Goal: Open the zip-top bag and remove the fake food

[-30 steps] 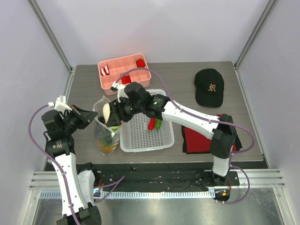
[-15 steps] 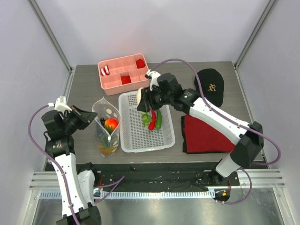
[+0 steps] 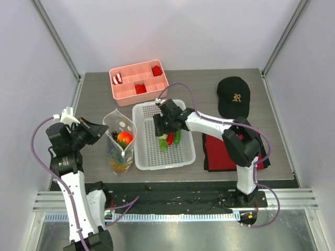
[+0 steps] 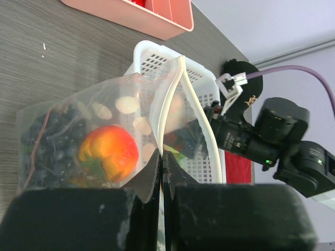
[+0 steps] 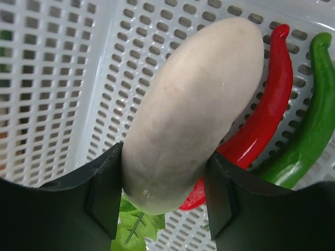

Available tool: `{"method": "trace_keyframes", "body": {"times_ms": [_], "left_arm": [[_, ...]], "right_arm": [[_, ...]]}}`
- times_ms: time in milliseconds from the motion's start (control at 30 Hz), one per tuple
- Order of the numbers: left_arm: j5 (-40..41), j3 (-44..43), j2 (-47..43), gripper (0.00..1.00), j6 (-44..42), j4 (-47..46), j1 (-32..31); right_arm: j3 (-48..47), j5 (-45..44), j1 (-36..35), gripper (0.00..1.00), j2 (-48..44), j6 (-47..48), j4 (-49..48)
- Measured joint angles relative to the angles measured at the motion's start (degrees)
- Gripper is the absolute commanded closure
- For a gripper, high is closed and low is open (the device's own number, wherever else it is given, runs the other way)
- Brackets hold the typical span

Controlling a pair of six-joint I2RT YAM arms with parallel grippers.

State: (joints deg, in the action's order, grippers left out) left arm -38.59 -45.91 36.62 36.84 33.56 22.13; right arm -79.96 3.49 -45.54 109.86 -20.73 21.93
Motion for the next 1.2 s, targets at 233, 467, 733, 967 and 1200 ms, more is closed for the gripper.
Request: {"method": "trace_keyframes", "body": {"times_ms": [233, 467, 733, 967, 1200], "left_arm": [[0.0, -0.5, 0.4, 1.0, 0.0, 0.5, 0.0], [-0.1, -0.8, 0.9, 1.0, 0.0, 0.6, 0.0], [-0.3, -0.8, 0.9, 1.0, 0.0, 0.5, 0.0], [-0.3, -0.8, 0.7, 1.0, 0.1, 0.5, 0.0], [-0.3, -0.8, 0.4, 1.0, 0.2, 0.6, 0.0]], "right_arm": [[-0.2, -1.7, 0.0, 0.2, 3.1, -0.7, -1.3], [-0.9, -2.8, -0.1, 0.17, 1.6, 0.4, 0.2], [-8.1, -7.8, -4.9, 0.17, -6.9, 2.8, 6.0], [-20.8, -6.6, -12.2, 0.28, -10.8, 7.0, 6.3], [-30.6, -1.7, -16.0, 0.41, -5.0, 8.7, 7.5]]}}
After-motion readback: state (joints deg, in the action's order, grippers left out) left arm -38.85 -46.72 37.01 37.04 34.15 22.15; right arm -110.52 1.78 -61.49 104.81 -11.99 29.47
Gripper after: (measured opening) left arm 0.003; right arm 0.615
